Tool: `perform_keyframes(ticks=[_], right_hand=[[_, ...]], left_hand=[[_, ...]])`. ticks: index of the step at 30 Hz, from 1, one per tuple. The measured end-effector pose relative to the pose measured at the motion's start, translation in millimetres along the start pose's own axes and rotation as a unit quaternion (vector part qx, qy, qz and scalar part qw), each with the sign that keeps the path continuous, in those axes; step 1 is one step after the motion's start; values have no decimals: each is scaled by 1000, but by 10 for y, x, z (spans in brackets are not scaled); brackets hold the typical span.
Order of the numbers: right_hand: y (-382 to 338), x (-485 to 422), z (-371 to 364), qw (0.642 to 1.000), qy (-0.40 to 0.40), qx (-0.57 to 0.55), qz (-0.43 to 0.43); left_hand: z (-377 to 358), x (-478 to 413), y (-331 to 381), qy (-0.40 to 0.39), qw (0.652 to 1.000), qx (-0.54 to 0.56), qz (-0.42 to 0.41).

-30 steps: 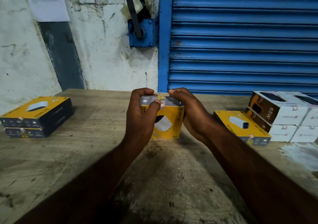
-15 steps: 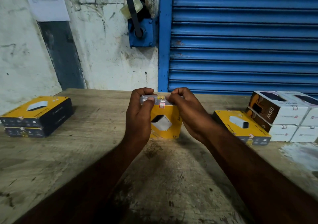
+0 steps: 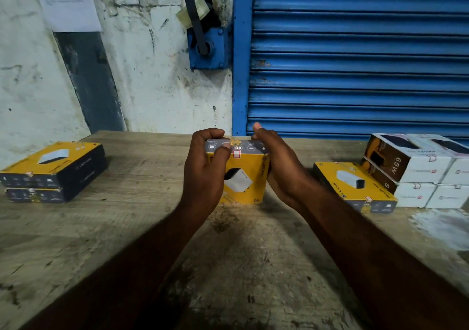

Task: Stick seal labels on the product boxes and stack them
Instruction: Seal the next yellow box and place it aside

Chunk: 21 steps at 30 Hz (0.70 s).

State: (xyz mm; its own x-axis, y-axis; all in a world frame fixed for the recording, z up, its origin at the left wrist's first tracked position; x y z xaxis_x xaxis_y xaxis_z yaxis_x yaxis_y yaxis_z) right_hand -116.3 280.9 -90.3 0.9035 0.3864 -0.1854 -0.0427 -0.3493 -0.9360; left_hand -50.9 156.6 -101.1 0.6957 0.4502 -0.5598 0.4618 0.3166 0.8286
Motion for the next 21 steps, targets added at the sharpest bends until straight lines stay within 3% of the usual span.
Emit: perform_keyframes(ticks=[2,5,11,21], right_hand=[[-10,18,19,999,-30,22,31],[-35,78,42,968,-56,190,153],[-2,60,89,916,8,321,242],[-3,51,132,924,-62,317,206]], left_hand=[[18,-17,-28,-2,1000,-2,-1],[32,-45,-51,3,1000,-17,-7],[25,-72,-78,-10,1000,-25,-3],[45,-88,-160,-38,997,-60,-14]])
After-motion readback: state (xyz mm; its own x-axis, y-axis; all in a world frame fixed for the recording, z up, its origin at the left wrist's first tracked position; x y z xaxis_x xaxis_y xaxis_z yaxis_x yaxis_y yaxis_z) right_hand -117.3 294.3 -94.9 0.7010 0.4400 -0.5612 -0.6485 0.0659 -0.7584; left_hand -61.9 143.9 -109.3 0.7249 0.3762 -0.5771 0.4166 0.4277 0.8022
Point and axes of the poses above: each hand's wrist, its own x-axis away from the middle knuckle, its own z-axis out of the back of the hand, y = z × x, the point moved 3 cm from there along -x, towards the middle knuckle, and after that the axes turned 6 degrees about -x, right-handed, at the moved point
